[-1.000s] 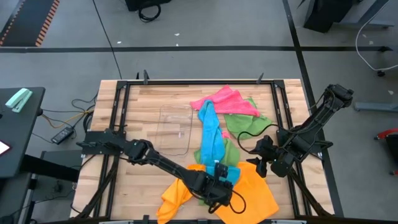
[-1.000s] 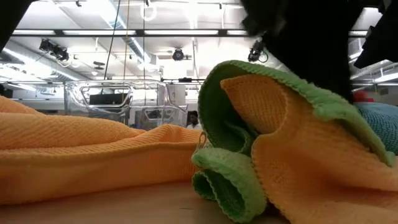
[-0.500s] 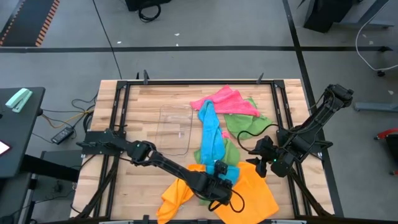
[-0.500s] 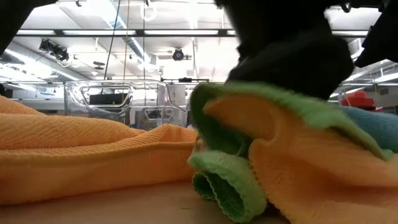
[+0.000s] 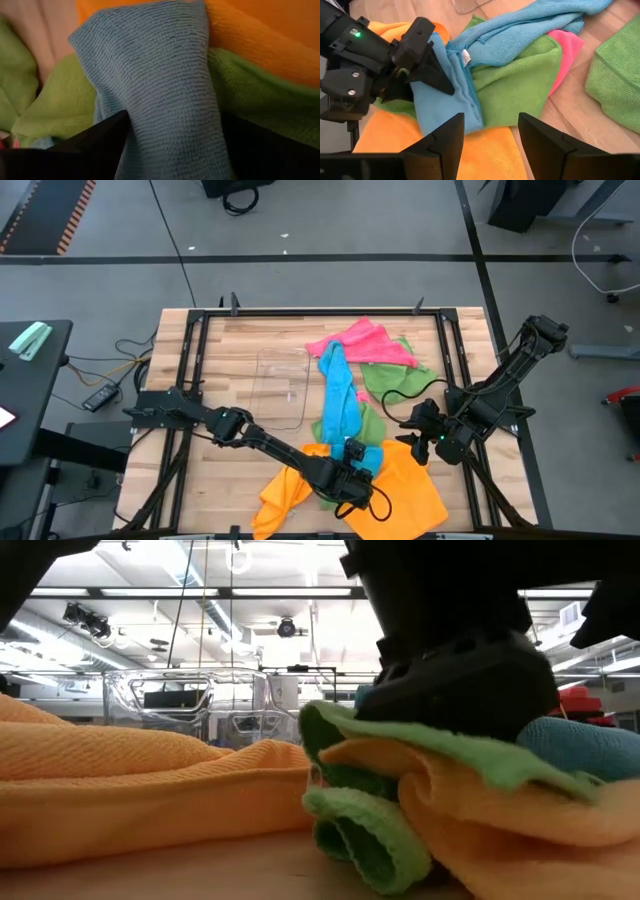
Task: Fold microfiber towels
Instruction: Put the left blue towel into the transparent bin
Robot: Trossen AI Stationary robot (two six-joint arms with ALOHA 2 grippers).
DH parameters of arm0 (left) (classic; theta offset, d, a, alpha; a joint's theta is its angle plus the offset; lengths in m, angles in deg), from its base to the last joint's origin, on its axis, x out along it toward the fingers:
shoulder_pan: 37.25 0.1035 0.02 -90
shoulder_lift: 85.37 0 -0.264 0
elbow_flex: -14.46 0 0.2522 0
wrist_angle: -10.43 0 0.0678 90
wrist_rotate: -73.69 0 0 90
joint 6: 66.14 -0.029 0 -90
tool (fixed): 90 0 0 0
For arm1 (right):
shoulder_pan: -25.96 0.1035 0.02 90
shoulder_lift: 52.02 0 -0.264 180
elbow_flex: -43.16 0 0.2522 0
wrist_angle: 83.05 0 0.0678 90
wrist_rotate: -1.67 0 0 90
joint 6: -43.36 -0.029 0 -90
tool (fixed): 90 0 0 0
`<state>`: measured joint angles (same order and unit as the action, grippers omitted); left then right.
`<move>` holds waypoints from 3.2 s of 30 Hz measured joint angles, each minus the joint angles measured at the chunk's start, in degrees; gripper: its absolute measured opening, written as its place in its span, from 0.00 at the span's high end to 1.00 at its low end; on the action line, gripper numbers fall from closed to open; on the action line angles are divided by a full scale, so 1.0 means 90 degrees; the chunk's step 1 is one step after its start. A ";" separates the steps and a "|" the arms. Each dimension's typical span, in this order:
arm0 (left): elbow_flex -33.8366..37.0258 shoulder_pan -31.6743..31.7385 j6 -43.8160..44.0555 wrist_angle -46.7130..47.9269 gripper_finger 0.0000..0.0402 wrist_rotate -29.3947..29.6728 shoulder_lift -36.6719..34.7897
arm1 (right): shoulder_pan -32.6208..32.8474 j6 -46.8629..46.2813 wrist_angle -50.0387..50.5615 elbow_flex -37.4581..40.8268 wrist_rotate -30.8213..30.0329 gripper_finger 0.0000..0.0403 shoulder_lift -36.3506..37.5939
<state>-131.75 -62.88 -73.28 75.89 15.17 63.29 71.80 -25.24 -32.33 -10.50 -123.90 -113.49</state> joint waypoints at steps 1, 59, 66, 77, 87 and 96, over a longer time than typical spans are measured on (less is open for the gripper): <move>0.0000 0.0027 -0.0002 0.0007 0.25 0.0038 0.0007 | 0.0000 0.0000 0.0001 0.0000 0.0000 0.51 0.0000; 0.0010 0.0343 0.1510 0.0188 0.69 -0.2485 -0.0778 | 0.0051 0.0085 -0.0509 0.0005 0.0123 0.51 -0.0972; 0.0010 0.0377 0.1496 0.0153 0.56 -0.2480 -0.0755 | 0.0051 0.0083 -0.0608 0.0005 0.0123 0.51 -0.0945; 0.0010 0.0414 0.1219 0.0161 0.56 -0.2469 -0.0755 | 0.0051 0.0121 -0.0604 0.0005 0.0124 0.51 -0.0945; 0.0007 0.0109 -0.0241 -0.0090 0.50 -0.1346 -0.0696 | 0.0051 0.0121 -0.0603 0.0005 0.0126 0.51 -0.0945; 0.0007 0.0117 -0.0334 0.0109 0.45 -0.1512 -0.0549 | 0.0049 0.0092 -0.0603 0.0005 0.0126 0.51 -0.0945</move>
<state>-131.68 -61.82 -76.28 76.87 1.56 58.34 72.24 -24.41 -37.76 -10.46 -122.77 -122.00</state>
